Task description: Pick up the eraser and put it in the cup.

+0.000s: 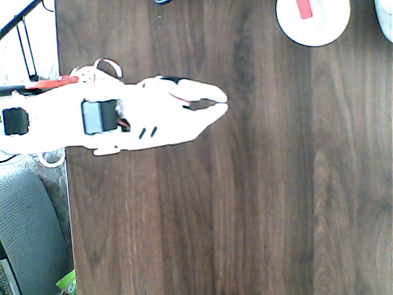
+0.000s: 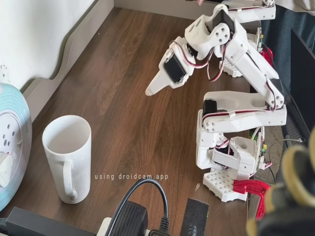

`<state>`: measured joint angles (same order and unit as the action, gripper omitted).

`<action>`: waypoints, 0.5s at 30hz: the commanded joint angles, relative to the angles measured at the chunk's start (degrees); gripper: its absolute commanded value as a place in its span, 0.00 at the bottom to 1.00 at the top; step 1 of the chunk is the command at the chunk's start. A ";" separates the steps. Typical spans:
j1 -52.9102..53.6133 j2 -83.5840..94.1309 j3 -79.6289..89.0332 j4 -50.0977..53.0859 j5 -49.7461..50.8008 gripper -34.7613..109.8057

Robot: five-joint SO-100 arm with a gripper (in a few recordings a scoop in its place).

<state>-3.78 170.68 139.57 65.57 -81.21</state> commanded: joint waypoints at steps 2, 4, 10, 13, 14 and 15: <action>2.29 14.50 15.03 -12.39 -7.73 0.24; 2.72 18.54 19.34 -10.90 -8.96 0.24; 3.08 18.54 29.79 -13.89 -10.81 0.24; 4.75 18.54 34.72 -13.89 -10.81 0.24; 5.01 18.54 35.42 -13.62 -10.99 0.24; 3.60 18.46 35.51 -12.13 -8.26 0.24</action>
<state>0.53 186.42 173.67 53.79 -85.96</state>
